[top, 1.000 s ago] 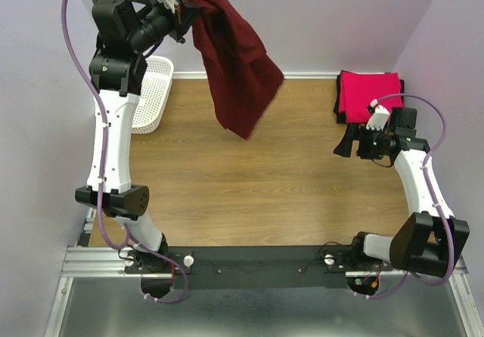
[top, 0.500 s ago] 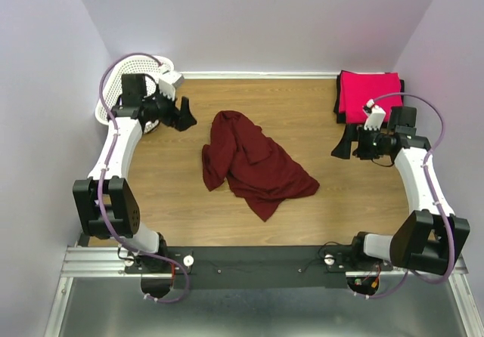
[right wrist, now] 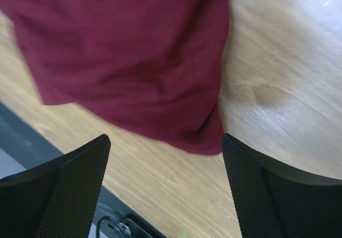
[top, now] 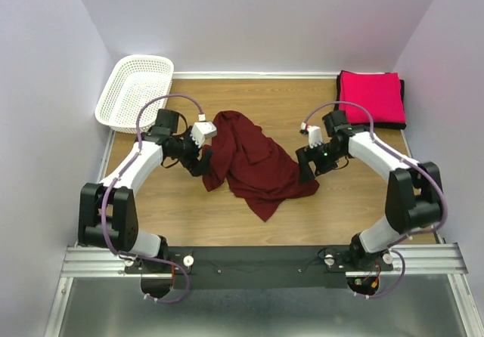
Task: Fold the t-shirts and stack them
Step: Flatten out the tshirt
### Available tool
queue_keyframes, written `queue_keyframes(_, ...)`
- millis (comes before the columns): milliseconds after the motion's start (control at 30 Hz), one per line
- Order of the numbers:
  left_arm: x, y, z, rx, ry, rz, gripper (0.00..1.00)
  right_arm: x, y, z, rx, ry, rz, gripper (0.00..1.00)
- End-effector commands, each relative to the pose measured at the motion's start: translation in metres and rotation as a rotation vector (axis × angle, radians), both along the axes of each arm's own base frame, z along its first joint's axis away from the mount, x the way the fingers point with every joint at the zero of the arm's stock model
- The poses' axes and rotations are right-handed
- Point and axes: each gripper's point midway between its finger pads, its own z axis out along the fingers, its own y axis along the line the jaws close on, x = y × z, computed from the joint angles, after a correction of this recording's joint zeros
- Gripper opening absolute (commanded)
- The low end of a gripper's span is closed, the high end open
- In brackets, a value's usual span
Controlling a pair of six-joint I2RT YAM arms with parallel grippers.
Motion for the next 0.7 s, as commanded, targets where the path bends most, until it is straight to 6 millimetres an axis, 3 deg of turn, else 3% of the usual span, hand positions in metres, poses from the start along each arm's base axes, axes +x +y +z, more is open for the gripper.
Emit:
queue_keyframes(0, 0.018, -0.014, 0.001, 0.011, -0.046, -0.004, 0.89, 0.001, 0.000, -0.021, -0.109, 0.030, 0.021, 0.90)
queue_keyframes(200, 0.018, -0.039, -0.026, 0.017, 0.053, -0.053, 0.89, 0.001, -0.001, -0.047, -0.170, 0.100, 0.029, 0.86)
queue_keyframes(267, 0.019, -0.042, -0.037, 0.014, 0.097, -0.044, 0.88, 0.001, -0.002, -0.055, -0.180, 0.121, 0.026, 0.76)
queue_keyframes(300, 0.024, -0.044, -0.037, 0.014, 0.098, -0.037, 0.82, 0.000, -0.003, -0.062, -0.190, 0.140, 0.027, 0.70)
queue_keyframes(433, 0.034, -0.041, -0.048, 0.016, 0.167, -0.012, 0.23, 0.009, -0.014, -0.065, -0.256, 0.121, 0.003, 0.34)
queue_keyframes(467, 0.034, -0.032, -0.044, 0.002, 0.186, 0.005, 0.00, 0.011, -0.016, -0.064, -0.273, 0.108, -0.001, 0.28)
queue_keyframes(500, 0.041, -0.026, -0.035, -0.005, 0.168, 0.014, 0.00, 0.015, -0.021, -0.059, -0.286, 0.084, -0.012, 0.20)
queue_keyframes(533, 0.043, -0.019, -0.025, -0.010, 0.147, 0.020, 0.00, 0.019, -0.031, -0.056, -0.330, 0.057, -0.024, 0.01)
queue_keyframes(667, 0.052, 0.040, -0.005, 0.069, 0.078, 0.087, 0.00, 0.033, -0.063, -0.042, -0.409, -0.023, -0.043, 0.01)
